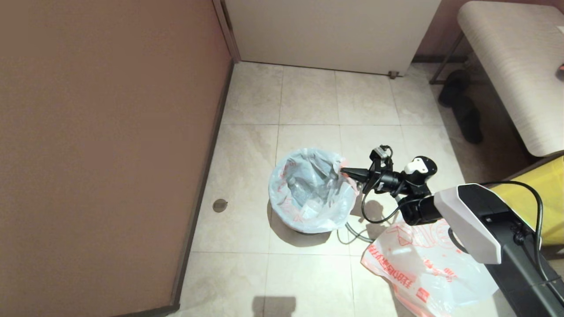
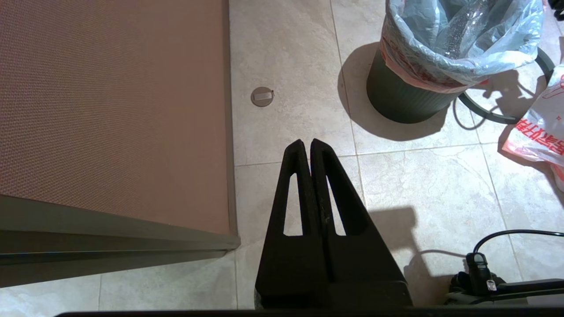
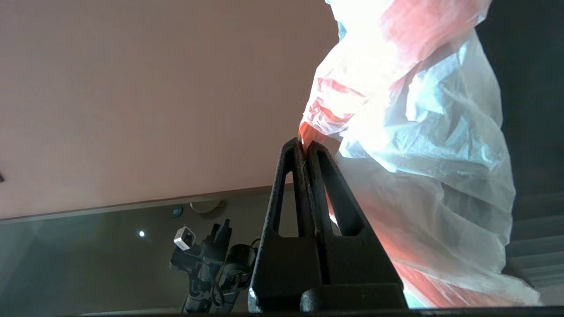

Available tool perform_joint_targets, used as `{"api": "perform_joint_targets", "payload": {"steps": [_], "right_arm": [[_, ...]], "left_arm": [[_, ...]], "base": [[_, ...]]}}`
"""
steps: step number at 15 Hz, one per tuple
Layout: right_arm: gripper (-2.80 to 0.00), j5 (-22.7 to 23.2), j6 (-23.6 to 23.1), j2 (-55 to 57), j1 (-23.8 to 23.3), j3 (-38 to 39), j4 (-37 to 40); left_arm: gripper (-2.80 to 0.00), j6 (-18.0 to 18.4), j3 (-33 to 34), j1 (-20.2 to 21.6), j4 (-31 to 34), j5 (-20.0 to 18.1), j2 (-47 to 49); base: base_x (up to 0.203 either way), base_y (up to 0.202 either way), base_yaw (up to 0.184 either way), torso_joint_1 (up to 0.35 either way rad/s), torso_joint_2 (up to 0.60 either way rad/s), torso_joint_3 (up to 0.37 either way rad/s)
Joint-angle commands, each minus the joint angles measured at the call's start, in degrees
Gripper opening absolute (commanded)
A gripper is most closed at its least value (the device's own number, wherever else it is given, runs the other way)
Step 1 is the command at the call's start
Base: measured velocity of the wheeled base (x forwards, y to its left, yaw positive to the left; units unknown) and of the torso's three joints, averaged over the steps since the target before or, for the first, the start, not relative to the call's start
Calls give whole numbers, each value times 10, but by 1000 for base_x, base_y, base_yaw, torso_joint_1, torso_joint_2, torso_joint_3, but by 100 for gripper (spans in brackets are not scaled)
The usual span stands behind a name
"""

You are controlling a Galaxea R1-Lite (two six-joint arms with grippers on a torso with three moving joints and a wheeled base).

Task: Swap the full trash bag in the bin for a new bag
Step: Place the trash bag on the floor

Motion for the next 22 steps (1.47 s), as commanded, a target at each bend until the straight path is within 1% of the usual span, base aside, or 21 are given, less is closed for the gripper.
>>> {"api": "perform_joint_targets", "payload": {"steps": [1, 4, 5, 7, 8, 14, 17, 19, 22], "right_arm": [[-280, 4, 5, -4, -1, 1, -6], [-280, 4, 17, -21, -9, 12, -33], [-280, 3, 44, -24, -12, 11, -37], [-280, 1, 119, -32, -18, 11, -91], [-280, -1, 145, -35, -19, 11, -109], [-280, -7, 187, -53, -6, 10, -115], [-280, -7, 193, -62, 1, 10, -113], [-280, -8, 224, -69, 1, 2, -114], [-280, -11, 237, -84, 1, 1, -115]], "left_arm": [[-280, 1, 0, 0, 1, 0, 1], [-280, 1, 0, 0, 0, 0, 1], [-280, 1, 0, 0, 0, 0, 1], [-280, 1, 0, 0, 0, 0, 1], [-280, 1, 0, 0, 0, 0, 1], [-280, 1, 0, 0, 1, 0, 1], [-280, 1, 0, 0, 0, 0, 1], [-280, 1, 0, 0, 0, 0, 1], [-280, 1, 0, 0, 0, 0, 1]], "base": [[0, 0, 0, 0, 0, 0], [0, 0, 0, 0, 0, 0], [0, 0, 0, 0, 0, 0], [0, 0, 0, 0, 0, 0], [0, 0, 0, 0, 0, 0], [0, 0, 0, 0, 0, 0], [0, 0, 0, 0, 0, 0], [0, 0, 0, 0, 0, 0], [0, 0, 0, 0, 0, 0]]}}
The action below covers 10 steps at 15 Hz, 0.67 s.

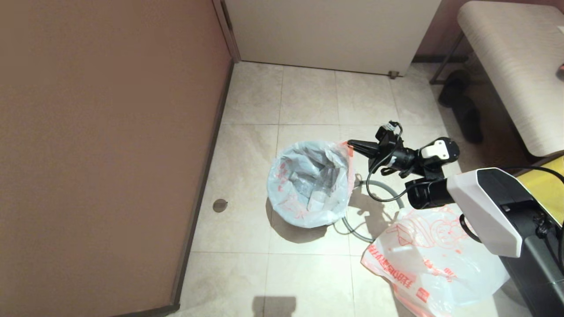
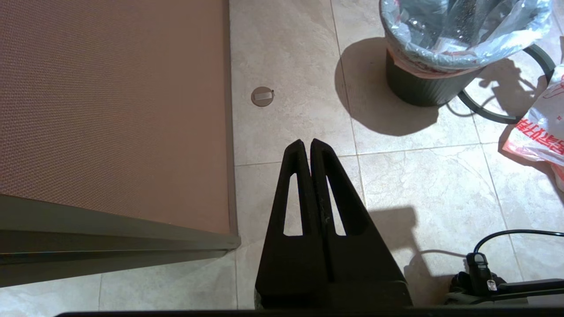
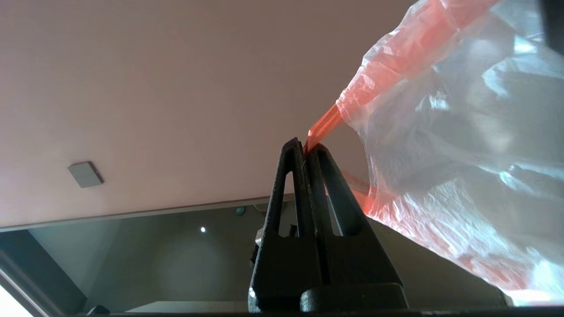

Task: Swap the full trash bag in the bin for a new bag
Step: Place the trash bag on the floor

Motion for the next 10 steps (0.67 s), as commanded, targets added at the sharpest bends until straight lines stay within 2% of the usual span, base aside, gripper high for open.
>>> {"api": "perform_joint_targets", "payload": {"steps": [1, 2, 5, 7, 8, 9, 10], "right_arm": [[-280, -2, 11, -15, 1, 0, -8], [-280, -10, 22, -17, 1, 0, -9], [-280, -12, 5, 26, -4, -11, -4], [-280, -6, -30, 37, -7, -14, 3], [-280, 10, -77, 46, -9, -15, 19], [-280, 23, -102, 46, -9, -15, 39], [-280, 37, -103, 46, 2, -14, 42]], "left_arm": [[-280, 0, 0, 0, 1, 0, 1], [-280, 0, 0, 0, 0, 0, 1], [-280, 0, 0, 0, 1, 0, 1], [-280, 0, 0, 0, 0, 0, 1], [-280, 1, 0, 0, 0, 0, 1], [-280, 0, 0, 0, 0, 0, 1], [-280, 0, 0, 0, 1, 0, 1]], "base": [[0, 0, 0, 0, 0, 0], [0, 0, 0, 0, 0, 0], [0, 0, 0, 0, 0, 0], [0, 0, 0, 0, 0, 0], [0, 0, 0, 0, 0, 0], [0, 0, 0, 0, 0, 0], [0, 0, 0, 0, 0, 0]]}}
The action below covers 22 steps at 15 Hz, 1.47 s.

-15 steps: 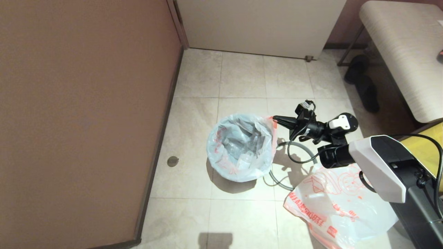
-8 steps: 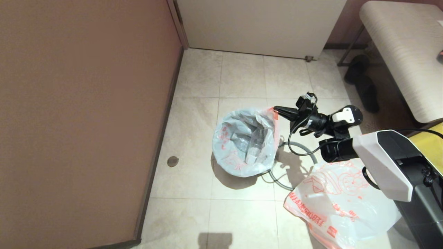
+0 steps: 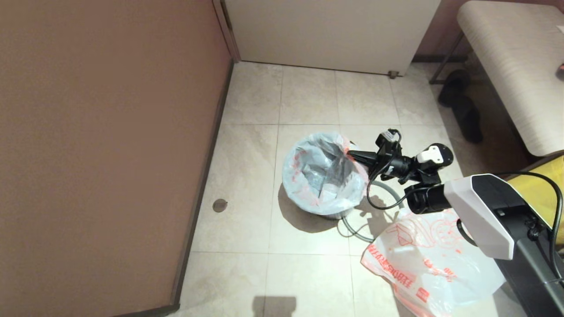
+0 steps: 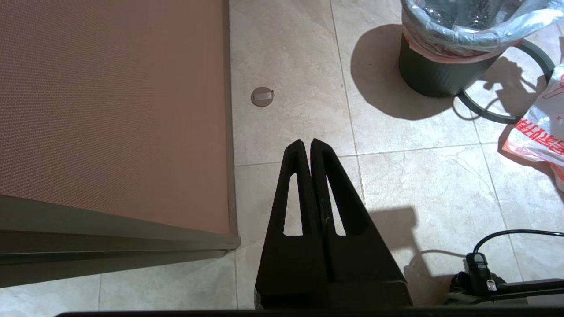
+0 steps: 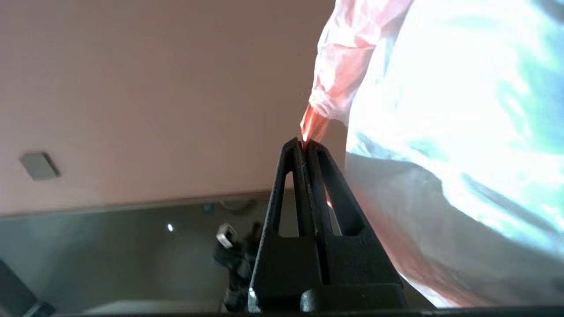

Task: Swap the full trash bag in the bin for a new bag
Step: Place the trash bag on the floor

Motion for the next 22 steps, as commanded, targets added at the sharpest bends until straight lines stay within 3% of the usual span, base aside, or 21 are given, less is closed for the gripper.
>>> {"api": "perform_joint_targets", "payload": {"steps": [1, 2, 3, 9, 13, 18, 20, 22], "right_arm": [[-280, 44, 3, 10, 23, 3, -3], [-280, 90, 2, 17, 38, 3, -1], [-280, 99, -3, 24, 43, -1, 2], [-280, 99, -43, 22, -4, 0, -11], [-280, 72, -48, -5, -49, 18, -14], [-280, 29, -51, -92, -99, 158, -17], [-280, -10, -88, -98, -104, 199, -14], [-280, -14, -209, -90, -125, 207, -19]], "left_arm": [[-280, 0, 0, 0, 1, 0, 1], [-280, 0, 0, 0, 1, 0, 1], [-280, 0, 0, 0, 0, 0, 1], [-280, 0, 0, 0, 0, 0, 1], [-280, 0, 0, 0, 1, 0, 1], [-280, 0, 0, 1, 0, 0, 1], [-280, 2, 0, 0, 0, 0, 1], [-280, 1, 0, 1, 0, 0, 1]], "base": [[0, 0, 0, 0, 0, 0], [0, 0, 0, 0, 0, 0], [0, 0, 0, 0, 0, 0], [0, 0, 0, 0, 0, 0], [0, 0, 0, 0, 0, 0], [0, 0, 0, 0, 0, 0], [0, 0, 0, 0, 0, 0], [0, 0, 0, 0, 0, 0]]}}
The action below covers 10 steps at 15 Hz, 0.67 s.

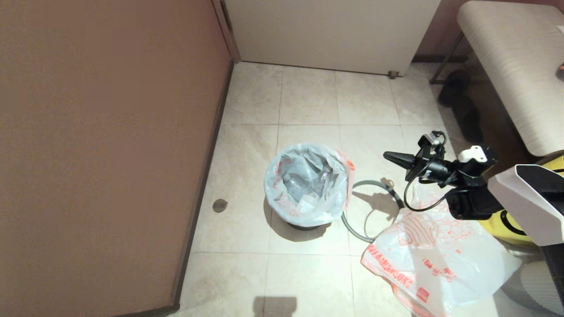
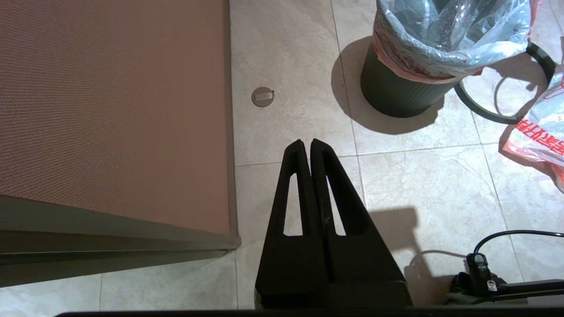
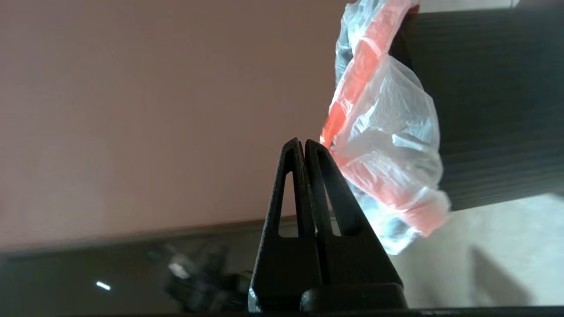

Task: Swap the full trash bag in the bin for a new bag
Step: Place the trash bag on the floor

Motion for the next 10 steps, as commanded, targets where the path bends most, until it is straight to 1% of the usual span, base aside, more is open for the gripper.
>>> {"api": "perform_joint_targets", "payload": {"steps": [1, 2, 3, 5, 6, 7, 8, 9, 10], "right_arm": [[-280, 5, -110, 4, -24, 25, -26], [-280, 8, -180, 13, -43, 40, -45], [-280, 10, -215, 9, -60, 52, -55], [-280, 4, -251, -26, -83, 58, -56], [-280, -16, -280, -31, -97, 52, -28], [-280, -42, -326, -20, -101, 38, 16], [-280, -77, -394, -15, -102, 33, 61], [-280, -125, -477, -27, -97, 34, 119], [-280, -178, -540, -55, -82, 38, 196]], "left_arm": [[-280, 0, 0, 0, 1, 0, 1], [-280, 0, 0, 0, 1, 0, 1], [-280, 0, 0, 0, 0, 0, 1], [-280, 0, 0, 0, 0, 0, 1], [-280, 0, 0, 0, 1, 0, 1], [-280, 0, 0, 0, 0, 0, 1], [-280, -1, 0, 0, 1, 0, 1], [-280, 0, 0, 0, 0, 0, 1], [-280, 0, 0, 0, 1, 0, 1]], "base": [[0, 0, 0, 0, 0, 0], [0, 0, 0, 0, 0, 0], [0, 0, 0, 0, 0, 0], [0, 0, 0, 0, 0, 0], [0, 0, 0, 0, 0, 0], [0, 0, 0, 0, 0, 0], [0, 0, 0, 0, 0, 0], [0, 0, 0, 0, 0, 0], [0, 0, 0, 0, 0, 0]]}}
